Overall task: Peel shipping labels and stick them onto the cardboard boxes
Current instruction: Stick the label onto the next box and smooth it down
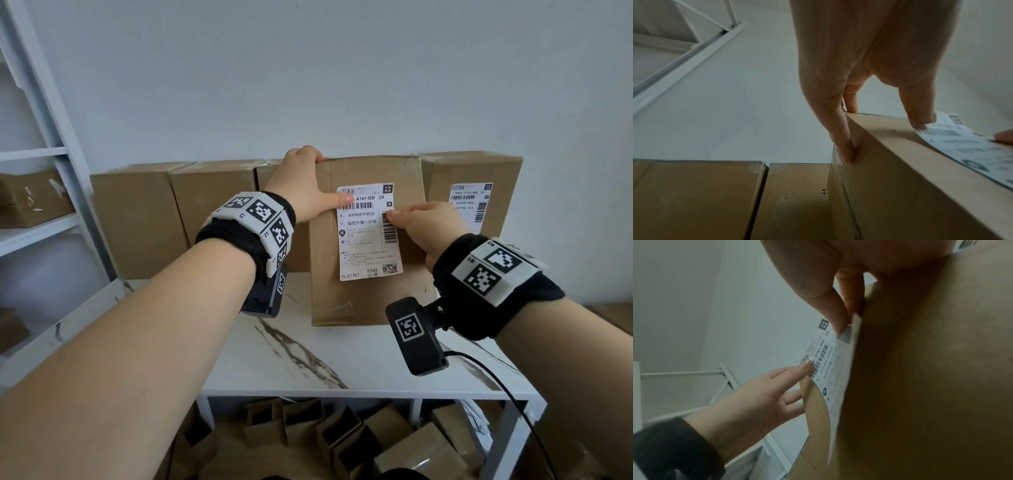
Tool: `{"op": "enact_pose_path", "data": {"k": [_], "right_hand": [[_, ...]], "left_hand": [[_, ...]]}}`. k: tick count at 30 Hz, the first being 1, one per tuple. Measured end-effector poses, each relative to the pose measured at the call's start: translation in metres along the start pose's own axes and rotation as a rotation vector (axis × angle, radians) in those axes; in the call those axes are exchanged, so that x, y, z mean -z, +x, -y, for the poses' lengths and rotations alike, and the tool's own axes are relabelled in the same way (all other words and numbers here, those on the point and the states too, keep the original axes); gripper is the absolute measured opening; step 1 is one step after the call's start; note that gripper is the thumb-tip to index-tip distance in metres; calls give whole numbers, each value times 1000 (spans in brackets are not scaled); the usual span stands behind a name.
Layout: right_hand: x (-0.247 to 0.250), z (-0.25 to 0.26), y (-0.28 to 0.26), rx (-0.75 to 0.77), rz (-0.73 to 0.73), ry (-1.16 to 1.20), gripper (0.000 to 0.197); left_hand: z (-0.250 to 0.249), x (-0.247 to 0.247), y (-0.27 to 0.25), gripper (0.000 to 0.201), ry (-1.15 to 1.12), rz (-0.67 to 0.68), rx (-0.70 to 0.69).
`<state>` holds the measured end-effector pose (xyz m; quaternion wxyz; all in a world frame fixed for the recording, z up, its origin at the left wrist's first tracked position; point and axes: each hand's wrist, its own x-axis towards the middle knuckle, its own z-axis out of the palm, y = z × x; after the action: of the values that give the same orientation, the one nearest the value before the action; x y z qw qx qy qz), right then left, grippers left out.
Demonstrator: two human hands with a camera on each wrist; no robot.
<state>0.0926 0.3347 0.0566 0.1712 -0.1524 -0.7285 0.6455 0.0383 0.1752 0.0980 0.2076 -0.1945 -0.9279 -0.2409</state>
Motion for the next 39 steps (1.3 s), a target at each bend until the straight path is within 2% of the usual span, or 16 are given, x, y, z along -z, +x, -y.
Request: {"op": "enact_pose_path", "data": {"k": [4, 9, 20, 39], "right_hand": [[0, -2, 1, 8, -5, 0, 40], [-1, -3, 2, 46, -6, -30, 9], [-2, -6, 0, 79, -37, -35, 23], [-3, -8, -3, 143, -63, -89, 27]], "left_hand": [[0, 0, 0, 82, -7, -1, -1], [0, 0, 0, 81, -7, -8, -1], [1, -2, 1, 76, -6, -27, -10], [1, -6, 3, 69, 8, -79, -18]]}}
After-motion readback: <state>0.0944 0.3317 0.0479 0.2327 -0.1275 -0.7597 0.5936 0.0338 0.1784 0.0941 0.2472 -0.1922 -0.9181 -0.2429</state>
